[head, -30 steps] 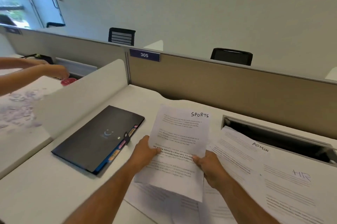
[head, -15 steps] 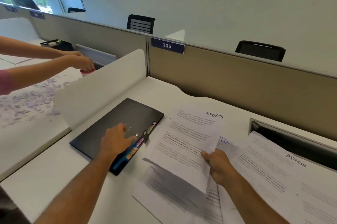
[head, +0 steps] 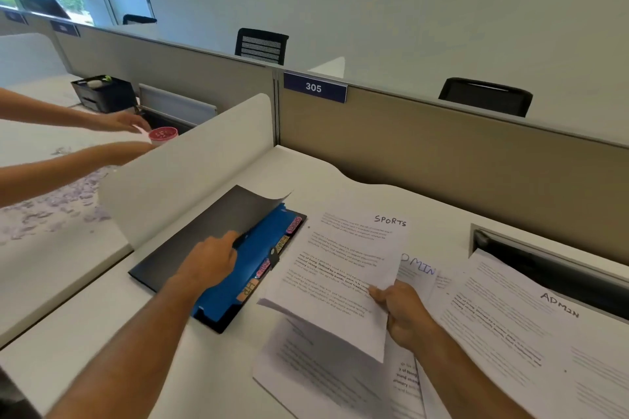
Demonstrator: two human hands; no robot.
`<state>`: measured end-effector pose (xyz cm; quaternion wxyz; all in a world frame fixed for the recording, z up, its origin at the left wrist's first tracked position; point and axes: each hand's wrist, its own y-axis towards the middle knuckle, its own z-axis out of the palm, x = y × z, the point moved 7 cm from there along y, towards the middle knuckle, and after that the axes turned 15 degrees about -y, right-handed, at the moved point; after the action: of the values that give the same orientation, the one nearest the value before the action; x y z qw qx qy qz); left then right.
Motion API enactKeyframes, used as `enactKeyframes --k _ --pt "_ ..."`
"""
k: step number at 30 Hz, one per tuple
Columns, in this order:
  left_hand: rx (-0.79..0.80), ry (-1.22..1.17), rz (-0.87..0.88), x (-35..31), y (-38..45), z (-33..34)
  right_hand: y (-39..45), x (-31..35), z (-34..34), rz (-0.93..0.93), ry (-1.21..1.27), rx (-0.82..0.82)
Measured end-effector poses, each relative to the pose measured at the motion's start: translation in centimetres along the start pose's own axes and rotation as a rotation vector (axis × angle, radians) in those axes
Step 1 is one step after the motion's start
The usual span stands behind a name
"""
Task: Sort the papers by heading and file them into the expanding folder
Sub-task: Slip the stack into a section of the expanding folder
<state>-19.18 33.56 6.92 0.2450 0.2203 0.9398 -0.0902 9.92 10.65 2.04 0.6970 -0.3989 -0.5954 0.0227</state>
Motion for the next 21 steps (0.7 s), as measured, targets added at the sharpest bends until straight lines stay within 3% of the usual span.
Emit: enactKeyframes --k 9,21 --pt "0.09 -0.207 -0.051 1.4 1.0 -1.9 0.1 1.4 6.6 0.031 -0.13 0.187" --pt "0.184 -0.102 -0.009 -0.4 0.9 -2.3 0.2 4.5 13.0 -0.234 -0.44 -0.093"
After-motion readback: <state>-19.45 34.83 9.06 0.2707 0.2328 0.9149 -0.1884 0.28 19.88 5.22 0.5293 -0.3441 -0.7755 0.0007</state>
